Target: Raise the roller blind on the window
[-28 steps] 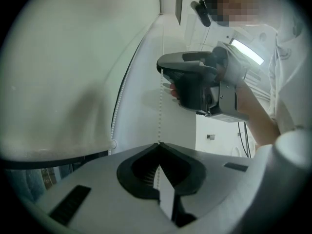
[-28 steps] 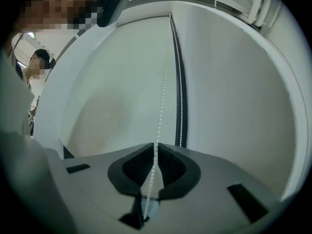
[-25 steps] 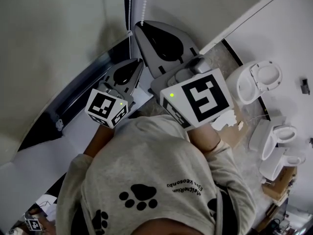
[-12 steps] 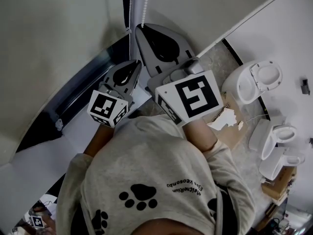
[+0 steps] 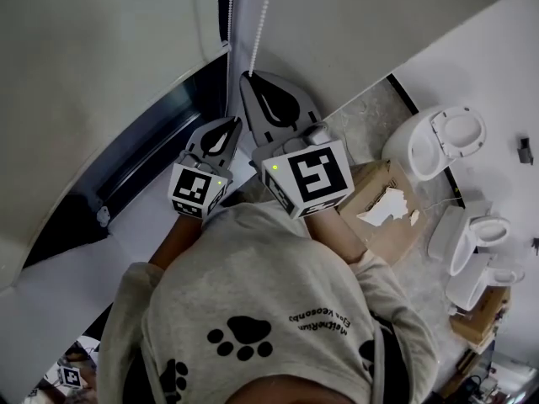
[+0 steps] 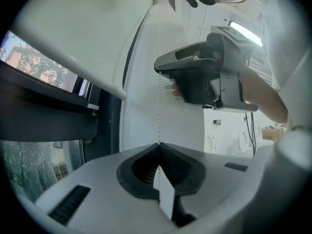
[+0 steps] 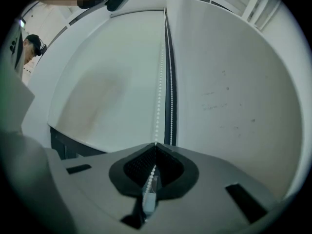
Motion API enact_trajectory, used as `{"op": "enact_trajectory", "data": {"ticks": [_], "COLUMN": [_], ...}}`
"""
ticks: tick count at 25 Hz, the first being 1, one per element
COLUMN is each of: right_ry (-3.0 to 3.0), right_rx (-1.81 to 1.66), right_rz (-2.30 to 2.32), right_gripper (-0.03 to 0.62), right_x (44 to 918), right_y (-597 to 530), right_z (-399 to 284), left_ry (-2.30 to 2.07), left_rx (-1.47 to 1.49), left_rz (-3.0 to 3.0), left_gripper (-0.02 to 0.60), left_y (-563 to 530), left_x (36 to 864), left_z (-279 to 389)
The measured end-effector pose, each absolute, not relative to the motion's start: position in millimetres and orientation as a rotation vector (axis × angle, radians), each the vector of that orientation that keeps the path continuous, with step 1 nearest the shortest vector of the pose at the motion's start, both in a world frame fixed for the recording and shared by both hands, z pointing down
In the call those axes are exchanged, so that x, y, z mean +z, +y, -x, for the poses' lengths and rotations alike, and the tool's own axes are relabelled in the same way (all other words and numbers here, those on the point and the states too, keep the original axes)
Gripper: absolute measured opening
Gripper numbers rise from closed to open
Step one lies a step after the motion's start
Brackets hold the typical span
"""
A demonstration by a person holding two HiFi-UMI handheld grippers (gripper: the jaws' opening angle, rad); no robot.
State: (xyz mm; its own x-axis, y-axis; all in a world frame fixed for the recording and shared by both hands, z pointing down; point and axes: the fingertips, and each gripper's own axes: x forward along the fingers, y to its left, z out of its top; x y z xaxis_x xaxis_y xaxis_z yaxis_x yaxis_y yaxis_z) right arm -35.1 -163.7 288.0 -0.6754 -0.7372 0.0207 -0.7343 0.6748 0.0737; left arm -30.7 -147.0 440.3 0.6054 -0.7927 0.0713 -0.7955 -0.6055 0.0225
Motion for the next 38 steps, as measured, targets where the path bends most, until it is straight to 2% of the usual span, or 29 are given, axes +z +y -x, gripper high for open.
{"op": "enact_trajectory", "data": {"ticks": [13,27,28,30,31,38], "right_ry": [-2.784,-2.747,-2.746,-2.745,-2.744,-2.753], "right_rx": [-0.043,0.044,0.045,0.041,0.039,0.020], "right_rz": [-1.285,-1.314,-1.316,-1.318,-1.319,-1.299], "right_gripper": [0.009,0.009,0.009,0.009,0.009,0.009], "right_x": [336,362,362,362,363,363], "right_y": [-166,-165,-165,-165,-165,-161], "right_z": [33,27,27,26,26,29], "left_ry": [-1.295,-1.219,-1.215,-1.201,-1.198,-1.236], "left_rx": [0.081,0.242,0.230,0.185,0.157,-0.001], "left_rz": [-2.700,-2.637,-2.637,-2.634,-2.633,-2.766], "left_gripper": [0.009,0.012,0.016,0.093,0.107,0.106], "left_y": [-139,-120,-119,-118,-118,-126], "left_x": [486,517,514,502,494,388], "left_z": [30,25,26,29,31,46]}}
